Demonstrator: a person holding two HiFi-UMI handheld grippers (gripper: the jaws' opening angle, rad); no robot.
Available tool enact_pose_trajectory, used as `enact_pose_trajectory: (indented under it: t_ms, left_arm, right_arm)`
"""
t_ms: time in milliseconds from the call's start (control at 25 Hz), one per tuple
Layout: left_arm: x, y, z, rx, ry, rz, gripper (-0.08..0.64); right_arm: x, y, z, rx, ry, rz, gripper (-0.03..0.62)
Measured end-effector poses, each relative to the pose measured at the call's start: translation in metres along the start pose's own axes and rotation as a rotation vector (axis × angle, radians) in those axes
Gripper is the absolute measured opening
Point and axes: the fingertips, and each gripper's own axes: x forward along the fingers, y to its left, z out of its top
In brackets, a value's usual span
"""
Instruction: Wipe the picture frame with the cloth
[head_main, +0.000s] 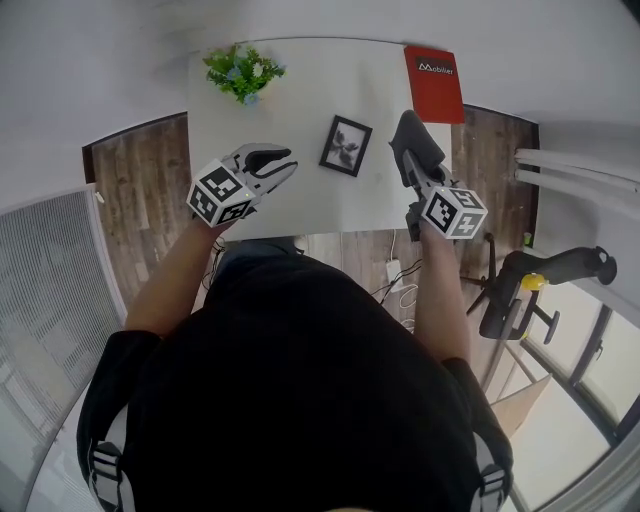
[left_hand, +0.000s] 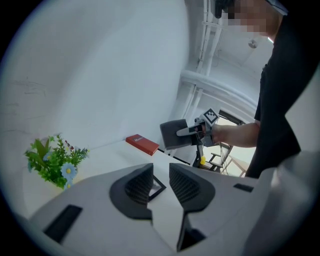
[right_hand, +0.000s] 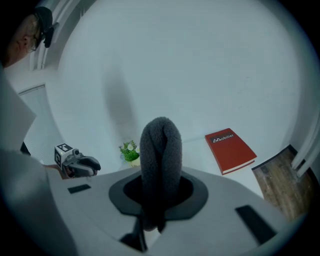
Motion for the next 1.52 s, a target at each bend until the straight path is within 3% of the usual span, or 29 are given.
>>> enact_pose_trajectory:
  t_ms: [400, 880, 1160, 1520]
  left_arm:
    - [0.028, 0.017, -0.029, 0.005, 0.063, -0.020, 0.107]
    - [0.069, 0.032, -0.084, 0.008, 0.174, -0.048, 0.121]
    - [0.095, 0.032, -0.108, 0.036, 0.202, -0.089, 0.146]
    - [0.123, 0.037, -0.144, 0.036, 0.257, -0.089, 0.157]
  right_arm:
    - [0.047, -0.008, -0.012, 0.032, 0.048, 0.022, 0.046]
    - [0.103, -0.019, -0.030, 0.003, 0.119, 0.031, 0.046]
    - [0.131, -0.020, -0.029, -0.055, 0.135, 0.023, 0.046]
    - [0.169, -0.021, -0.042, -0.224, 0.203, 0.016, 0.046]
